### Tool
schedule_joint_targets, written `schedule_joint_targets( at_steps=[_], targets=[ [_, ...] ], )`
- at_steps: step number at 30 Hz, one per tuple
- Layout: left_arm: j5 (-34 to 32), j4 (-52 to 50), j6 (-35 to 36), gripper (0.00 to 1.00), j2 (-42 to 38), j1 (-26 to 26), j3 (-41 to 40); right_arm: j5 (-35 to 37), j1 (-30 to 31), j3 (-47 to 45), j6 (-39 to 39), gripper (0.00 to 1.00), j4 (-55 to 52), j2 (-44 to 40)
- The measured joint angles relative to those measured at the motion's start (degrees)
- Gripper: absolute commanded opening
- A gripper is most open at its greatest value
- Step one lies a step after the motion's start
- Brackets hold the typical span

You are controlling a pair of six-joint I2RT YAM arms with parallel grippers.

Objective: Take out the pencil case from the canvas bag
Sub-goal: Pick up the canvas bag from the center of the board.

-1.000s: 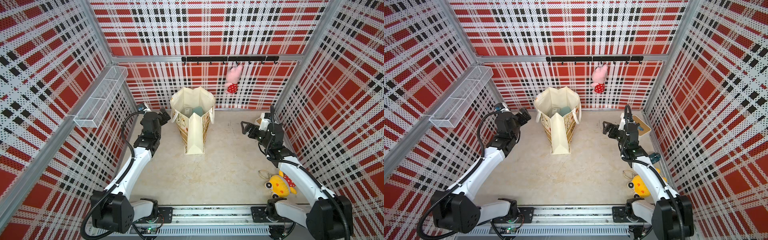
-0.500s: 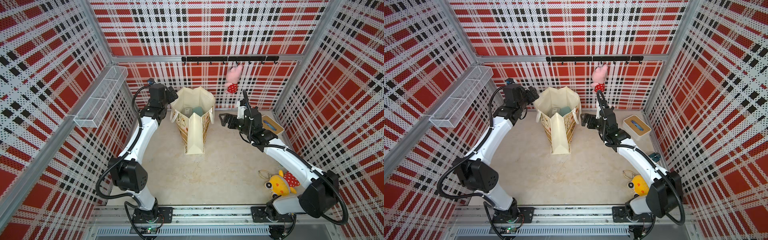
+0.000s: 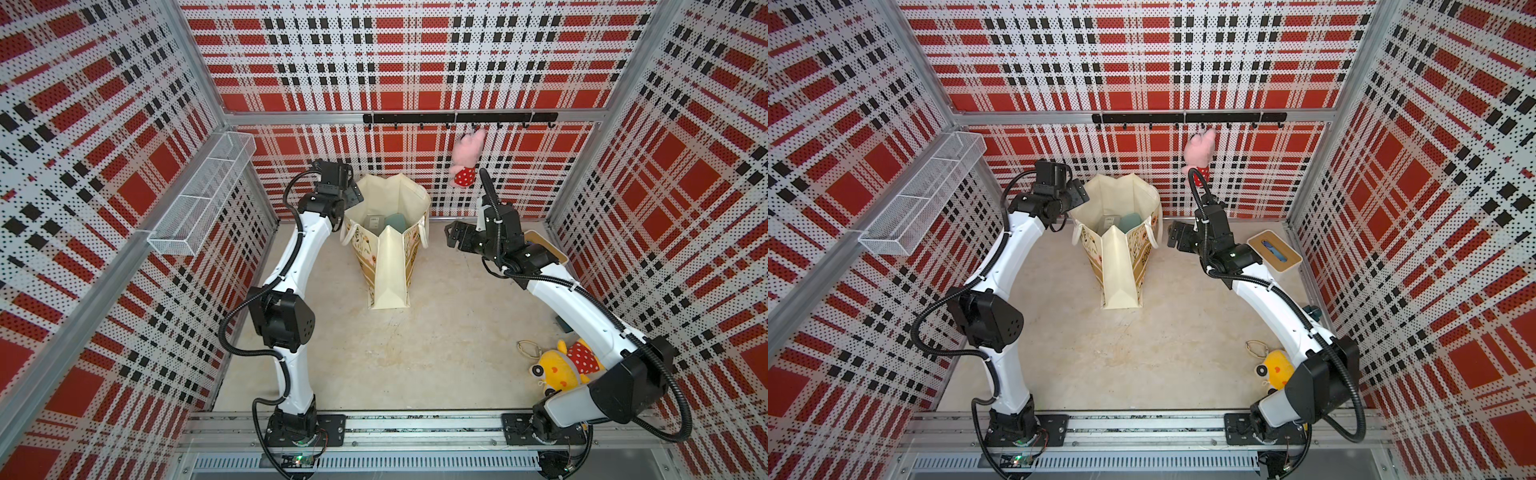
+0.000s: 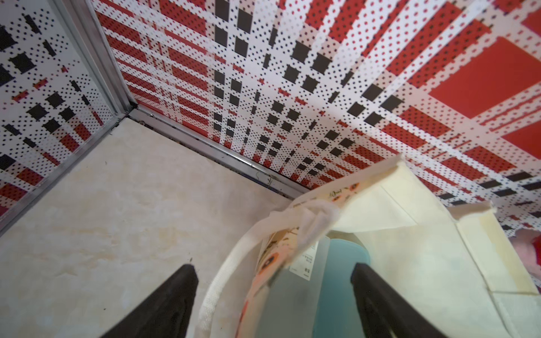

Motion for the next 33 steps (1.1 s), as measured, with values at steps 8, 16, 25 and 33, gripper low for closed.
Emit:
schedule_joint_targets(
  at_steps=[8,16,25,33],
  targets=[
    [8.3,-2.9,2.1,0.8,4.1,4.5,6.1,0.0,0.0,2.1,0.0,0.93,-2.4,2.0],
    [13.6,-3.5,4.3,0.69,4.7,4.2,6.1,-0.2,0.0,2.4,-0.1,0.91,-4.3,3.3],
    [12.1,-4.6,5.6,0.83,4.7,3.7,6.1,-0.2,0.0,4.8,-0.3,0.91,-5.7,4.3],
    [12.3,-5.5,6.0,0.9,3.1,3.3,5.6,-0.7,0.1,5.1,-0.3,0.92,-5.7,5.6]
  ],
)
